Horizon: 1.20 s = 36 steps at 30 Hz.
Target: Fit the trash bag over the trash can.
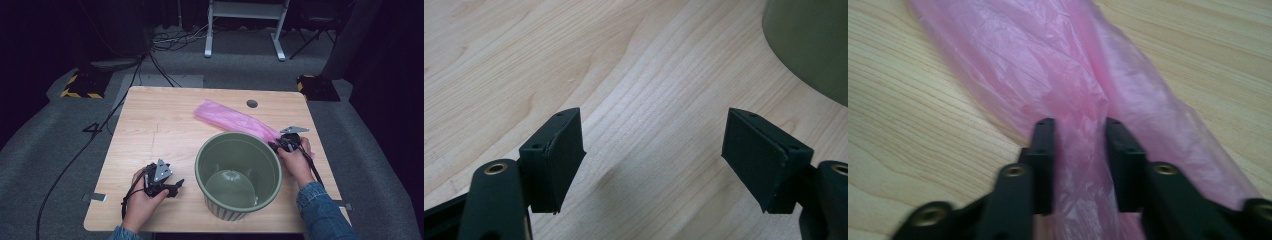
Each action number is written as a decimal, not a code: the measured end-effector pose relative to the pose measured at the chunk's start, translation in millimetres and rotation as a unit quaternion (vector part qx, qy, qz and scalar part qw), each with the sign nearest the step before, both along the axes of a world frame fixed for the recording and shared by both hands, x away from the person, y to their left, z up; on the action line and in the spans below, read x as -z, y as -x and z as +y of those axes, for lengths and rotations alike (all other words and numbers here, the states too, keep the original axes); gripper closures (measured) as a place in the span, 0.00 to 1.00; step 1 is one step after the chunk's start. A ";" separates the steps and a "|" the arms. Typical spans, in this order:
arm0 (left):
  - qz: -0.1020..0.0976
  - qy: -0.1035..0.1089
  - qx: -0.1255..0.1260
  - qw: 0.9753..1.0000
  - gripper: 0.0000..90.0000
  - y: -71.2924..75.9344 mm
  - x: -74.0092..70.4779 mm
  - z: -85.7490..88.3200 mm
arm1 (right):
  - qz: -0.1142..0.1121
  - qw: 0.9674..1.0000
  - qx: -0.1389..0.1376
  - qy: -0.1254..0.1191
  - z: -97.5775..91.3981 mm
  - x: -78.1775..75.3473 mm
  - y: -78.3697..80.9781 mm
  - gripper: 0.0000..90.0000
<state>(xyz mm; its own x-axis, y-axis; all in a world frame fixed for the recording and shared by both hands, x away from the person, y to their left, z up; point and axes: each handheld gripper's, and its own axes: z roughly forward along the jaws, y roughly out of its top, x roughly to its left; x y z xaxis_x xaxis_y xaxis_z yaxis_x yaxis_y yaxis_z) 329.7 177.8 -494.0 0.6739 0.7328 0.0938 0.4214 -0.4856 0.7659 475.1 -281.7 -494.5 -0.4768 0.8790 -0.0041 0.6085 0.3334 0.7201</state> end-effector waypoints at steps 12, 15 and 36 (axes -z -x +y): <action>0.002 0.015 -0.009 1.000 0.29 -0.6 -2.4 6.4 | -0.057 0.996 -0.048 -0.048 -14.1 -25.8 19.1 0.98; 0.002 0.018 -0.010 1.000 0.29 0.4 -3.7 7.9 | -0.074 0.994 -0.059 -0.062 -19.5 -42.6 27.5 0.98; 0.007 0.019 -0.013 1.000 0.29 3.4 -4.7 16.4 | -0.151 0.977 -0.073 -0.131 -67.6 -129.8 71.0 0.99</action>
